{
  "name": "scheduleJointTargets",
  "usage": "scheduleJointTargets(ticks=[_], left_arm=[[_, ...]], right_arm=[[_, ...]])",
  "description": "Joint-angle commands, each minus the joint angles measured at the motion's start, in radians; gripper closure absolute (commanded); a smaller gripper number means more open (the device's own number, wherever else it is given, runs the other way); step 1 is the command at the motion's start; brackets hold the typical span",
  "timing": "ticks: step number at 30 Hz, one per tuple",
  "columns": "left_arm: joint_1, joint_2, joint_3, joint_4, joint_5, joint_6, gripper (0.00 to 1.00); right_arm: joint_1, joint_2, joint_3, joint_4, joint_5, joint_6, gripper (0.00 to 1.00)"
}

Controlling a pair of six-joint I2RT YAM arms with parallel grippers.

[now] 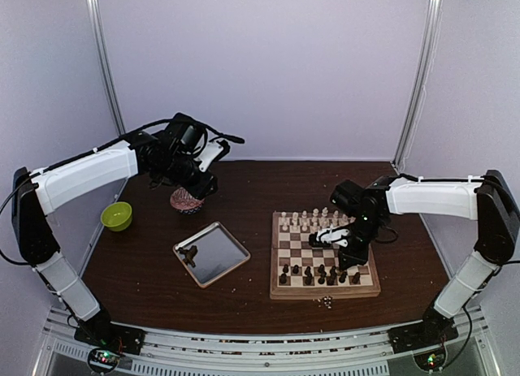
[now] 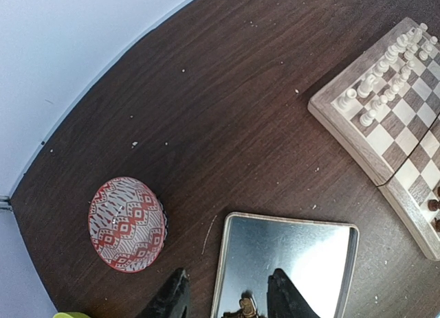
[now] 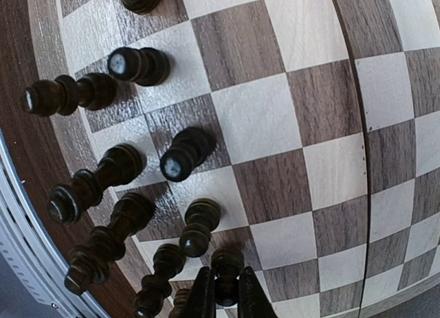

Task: Set up the chess pieces on the board
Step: Place the pawn at c7, then move the chess pile into the storage box.

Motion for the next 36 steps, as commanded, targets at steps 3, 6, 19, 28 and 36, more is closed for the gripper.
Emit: scheduleJointTargets(ticks=[3, 6, 19, 28, 36], left_arm=[[-0.006, 0.008, 0.034, 0.009, 0.003, 0.013, 0.58], [-0.006, 0.01, 0.035, 0.007, 0.003, 0.013, 0.58], [-0.006, 0.008, 0.04, 0.001, -0.007, 0.016, 0.58], [-0.005, 0.029, 0.035, 0.002, -0.088, 0.022, 0.58], [-0.007, 0.086, 0.046, -0.091, -0.14, -0.038, 0.59]], right_arm=[[0.008, 0.022, -0.006, 0.003, 0.023, 0.003, 0.88], [0.008, 0.019, -0.004, 0.003, 0.019, 0.004, 0.85], [-0.014, -0.045, 0.032, -0.046, -0.009, 0.005, 0.78], [-0.152, -0.086, 0.136, -0.031, -0.187, -0.004, 0.76], [-0.217, -0.104, 0.161, 0.065, -0.301, 0.05, 0.76]])
